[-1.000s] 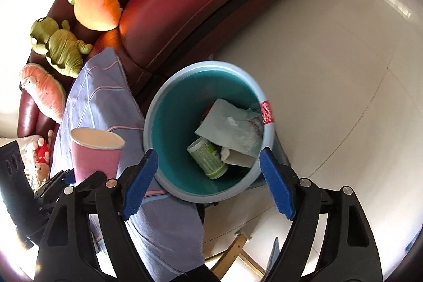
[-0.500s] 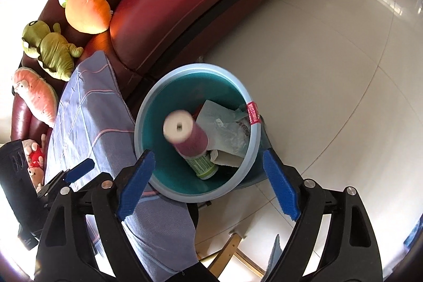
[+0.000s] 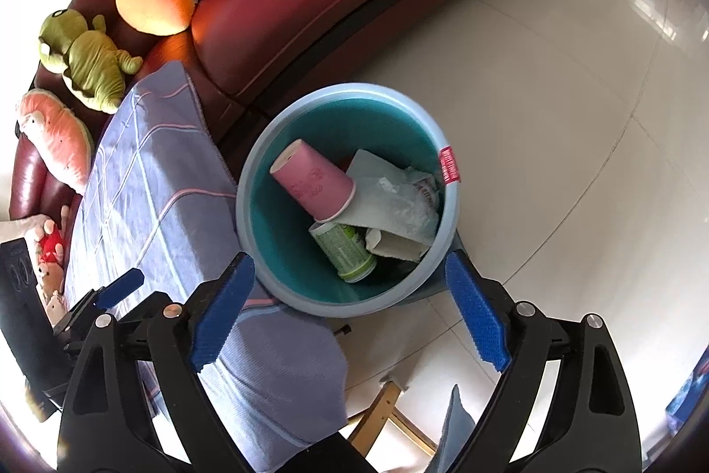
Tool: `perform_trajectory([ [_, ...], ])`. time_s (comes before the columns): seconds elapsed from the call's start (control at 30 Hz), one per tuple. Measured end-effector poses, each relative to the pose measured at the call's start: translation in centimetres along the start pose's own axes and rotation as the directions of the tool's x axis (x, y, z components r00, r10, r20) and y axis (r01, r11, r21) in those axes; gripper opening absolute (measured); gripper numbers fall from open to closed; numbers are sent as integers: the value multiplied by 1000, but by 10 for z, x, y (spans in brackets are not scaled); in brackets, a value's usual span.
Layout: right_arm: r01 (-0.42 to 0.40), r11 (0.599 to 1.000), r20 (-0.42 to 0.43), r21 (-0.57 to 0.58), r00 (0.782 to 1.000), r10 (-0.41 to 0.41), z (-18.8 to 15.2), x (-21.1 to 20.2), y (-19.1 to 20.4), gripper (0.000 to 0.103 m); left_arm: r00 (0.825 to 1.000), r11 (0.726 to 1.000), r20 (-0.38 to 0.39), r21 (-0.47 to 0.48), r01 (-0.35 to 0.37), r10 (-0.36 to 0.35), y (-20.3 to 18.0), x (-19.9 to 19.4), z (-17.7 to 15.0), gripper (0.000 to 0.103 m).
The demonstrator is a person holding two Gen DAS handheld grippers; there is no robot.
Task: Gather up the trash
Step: 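Move left tool to red snack bag while right tool reaches yellow snack bag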
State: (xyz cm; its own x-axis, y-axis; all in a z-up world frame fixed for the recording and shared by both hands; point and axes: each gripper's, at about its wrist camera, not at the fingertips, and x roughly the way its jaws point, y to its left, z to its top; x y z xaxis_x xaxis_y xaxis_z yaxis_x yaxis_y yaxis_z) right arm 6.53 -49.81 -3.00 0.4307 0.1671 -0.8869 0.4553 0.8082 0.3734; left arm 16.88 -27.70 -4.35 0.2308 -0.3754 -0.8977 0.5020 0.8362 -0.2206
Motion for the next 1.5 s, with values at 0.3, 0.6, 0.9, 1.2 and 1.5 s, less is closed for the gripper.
perform_trajectory([
  [0.3,-23,998,-9,-66,1000,22,-25,0,44,84,999,998,44,-46,-31,33,35,-39,-34,93],
  [0.6,-61,984,-31,-166,998,57,-64,5,105,84,991,990,105,-125,-68,81,84,-89,-81,93],
  [0.9,-53,962,-58,-269,998,39,-110,5,161,84,981,980,171,-191,-59,93,127,-132,-132,93],
  [1.2,-79,931,-123,-356,992,37,-163,25,229,84,970,966,213,-253,-61,117,178,-170,-189,96],
  [1.5,-135,893,-234,-430,972,35,-209,54,290,84,959,940,227,-328,-91,172,237,-192,-244,96],
])
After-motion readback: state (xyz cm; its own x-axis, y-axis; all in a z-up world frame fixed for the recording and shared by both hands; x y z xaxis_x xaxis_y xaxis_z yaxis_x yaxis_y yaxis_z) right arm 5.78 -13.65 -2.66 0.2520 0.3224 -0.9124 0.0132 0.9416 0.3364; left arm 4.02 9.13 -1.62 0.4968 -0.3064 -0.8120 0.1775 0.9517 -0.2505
